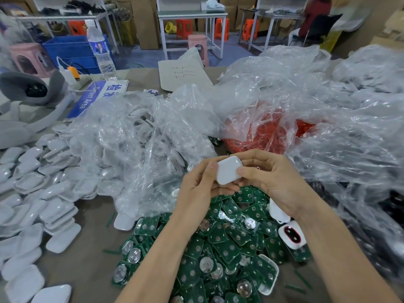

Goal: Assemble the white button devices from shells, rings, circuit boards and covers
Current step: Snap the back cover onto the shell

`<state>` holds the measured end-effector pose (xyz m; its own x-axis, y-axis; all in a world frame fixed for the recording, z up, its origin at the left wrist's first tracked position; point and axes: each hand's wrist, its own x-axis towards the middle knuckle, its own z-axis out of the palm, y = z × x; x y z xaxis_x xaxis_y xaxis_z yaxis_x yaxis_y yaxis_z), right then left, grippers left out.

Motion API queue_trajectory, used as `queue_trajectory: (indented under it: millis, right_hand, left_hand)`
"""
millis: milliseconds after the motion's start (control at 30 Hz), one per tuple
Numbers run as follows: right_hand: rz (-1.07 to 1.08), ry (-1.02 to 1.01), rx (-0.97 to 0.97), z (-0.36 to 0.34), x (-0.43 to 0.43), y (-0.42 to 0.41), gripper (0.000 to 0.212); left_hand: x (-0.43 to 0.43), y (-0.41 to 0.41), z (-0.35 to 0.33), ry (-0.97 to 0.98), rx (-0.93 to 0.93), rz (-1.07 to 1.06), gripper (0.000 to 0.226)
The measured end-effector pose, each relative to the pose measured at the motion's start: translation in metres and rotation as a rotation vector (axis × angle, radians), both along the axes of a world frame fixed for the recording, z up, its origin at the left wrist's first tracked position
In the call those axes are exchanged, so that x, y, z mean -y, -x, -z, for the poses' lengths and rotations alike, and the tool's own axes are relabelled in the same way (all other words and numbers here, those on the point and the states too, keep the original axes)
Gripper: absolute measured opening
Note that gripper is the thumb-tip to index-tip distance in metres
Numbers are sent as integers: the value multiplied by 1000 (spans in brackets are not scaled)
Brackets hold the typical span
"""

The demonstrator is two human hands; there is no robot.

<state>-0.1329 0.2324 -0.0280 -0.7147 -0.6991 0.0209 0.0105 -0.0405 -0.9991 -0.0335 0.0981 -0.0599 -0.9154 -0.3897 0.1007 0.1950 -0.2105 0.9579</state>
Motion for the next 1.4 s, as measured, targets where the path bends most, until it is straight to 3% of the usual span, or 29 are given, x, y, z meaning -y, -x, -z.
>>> queue_trajectory:
  millis: [167, 300, 433, 533, 667, 767, 933, 1067, 1233, 1300, 1400]
  right_hand:
    - [84, -79, -184, -2, 3, -2, 35]
    - [174, -217, -436, -6, 6, -7, 30]
    - [127, -343, -674, -12, 5, -13, 43]
    - [113, -392, -808, -15, 5, -15, 52]
    - [81, -418, -837, -19, 4, -15, 50]
    - [60, -378, -765, -23, 2, -15, 47]
    - [49, -214, -488, -29, -4, -9, 40]
    - [91, -178, -505, -34, -8, -1, 37]
    - [72, -153, -419, -31, -12, 1, 36]
    - [62, -56, -271, -30, -13, 1, 34]
    - [-22, 187, 108, -28, -12, 1, 25]
  left_hand:
    - [-1, 2, -2, -282, 63, -2, 24]
    - [-1, 1, -5, -561, 76, 97, 13]
    - [2, -1, -7, -705, 103, 172, 52]
    - [3, -1, -6, -779, 114, 214, 63]
    - [3, 0, -5, -768, 95, 245, 36]
    - [3, -1, -6, -753, 98, 270, 26]
    - [4, -2, -7, -786, 68, 336, 35]
    - [5, -2, -8, -803, 30, 380, 53]
    - [5, -1, -5, -790, 2, 429, 42]
    - [4, -1, -4, -811, -7, 431, 39]
    - [4, -1, -3, -814, -13, 438, 43]
